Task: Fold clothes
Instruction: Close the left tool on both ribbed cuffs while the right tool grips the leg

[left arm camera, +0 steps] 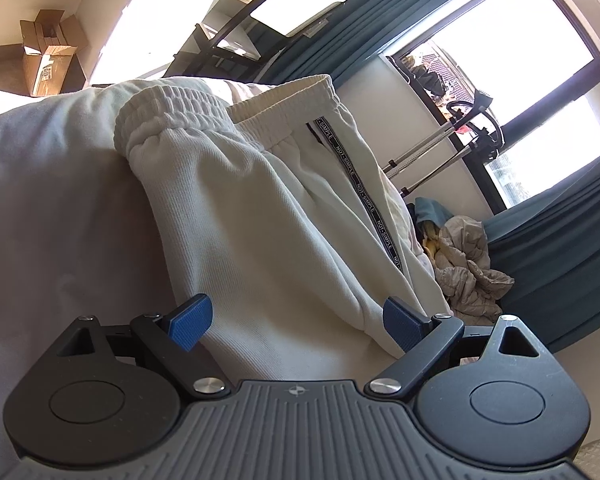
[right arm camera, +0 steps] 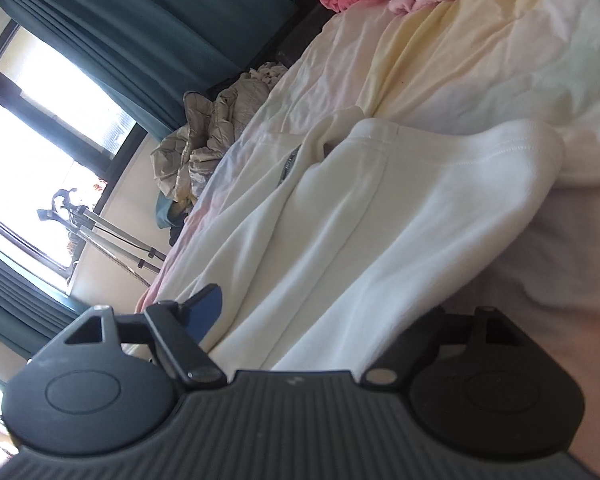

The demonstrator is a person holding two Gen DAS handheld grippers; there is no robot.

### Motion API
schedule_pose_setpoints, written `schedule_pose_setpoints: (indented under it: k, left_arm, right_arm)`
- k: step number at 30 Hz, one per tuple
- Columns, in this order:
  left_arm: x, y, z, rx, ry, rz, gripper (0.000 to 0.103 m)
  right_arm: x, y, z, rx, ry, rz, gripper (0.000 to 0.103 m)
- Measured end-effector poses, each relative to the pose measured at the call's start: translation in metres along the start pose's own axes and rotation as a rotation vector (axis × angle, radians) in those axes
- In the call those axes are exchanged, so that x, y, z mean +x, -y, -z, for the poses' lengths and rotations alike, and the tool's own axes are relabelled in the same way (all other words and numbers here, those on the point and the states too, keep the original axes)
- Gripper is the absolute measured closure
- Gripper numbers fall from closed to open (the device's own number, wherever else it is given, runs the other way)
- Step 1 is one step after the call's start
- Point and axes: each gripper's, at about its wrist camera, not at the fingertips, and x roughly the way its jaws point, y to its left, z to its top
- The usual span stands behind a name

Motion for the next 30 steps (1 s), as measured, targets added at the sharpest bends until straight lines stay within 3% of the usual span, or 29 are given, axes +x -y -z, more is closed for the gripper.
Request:
schedule_pose_setpoints:
  k: [3,5,10,13,16,21,25,29,30]
  left_arm:
    - [0.0,-0.001,0.0,-0.001,-0.002,0.001,0.009]
    - [0.0,-0.002,-0.001,-0.005,-0.002,0.003,0.009]
    - [-0.001,-0.003,-0.001,-0.017,-0.004,0.009,0.009]
    - [-0.001,-0.003,-0.001,-0.022,-0.004,0.01,0.009]
    - [-0.001,-0.003,-0.001,-0.03,-0.003,0.012,0.009]
    - [-0.002,-0.008,-0.002,-0.068,0.0,0.025,0.009]
    - [-0.005,-0.019,-0.004,-0.14,0.002,0.061,0.009]
    - [-0.004,-0.032,-0.005,-0.221,0.0,0.085,0.009]
    - [-0.004,-0.035,-0.005,-0.24,-0.001,0.086,0.009]
  right_arm:
    - [-0.003,-0.001,-0.001,0.003,0.014,-0.014,0.026]
    - [-0.001,0.005,-0.002,0.02,0.006,0.02,0.042]
    - [0.004,0.015,-0.002,0.059,-0.024,0.082,0.062]
    - [0.007,0.015,0.0,0.035,-0.043,0.131,0.084]
    - [0.004,0.019,-0.002,0.06,-0.036,0.132,0.093]
    - [-0.007,0.018,-0.005,0.11,0.007,0.085,0.097]
    - [-0.005,0.02,-0.004,0.129,-0.006,0.101,0.096]
    - [-0.007,0.027,-0.004,0.178,0.004,0.146,0.09]
    - [-0.009,0.029,-0.005,0.193,0.017,0.159,0.081]
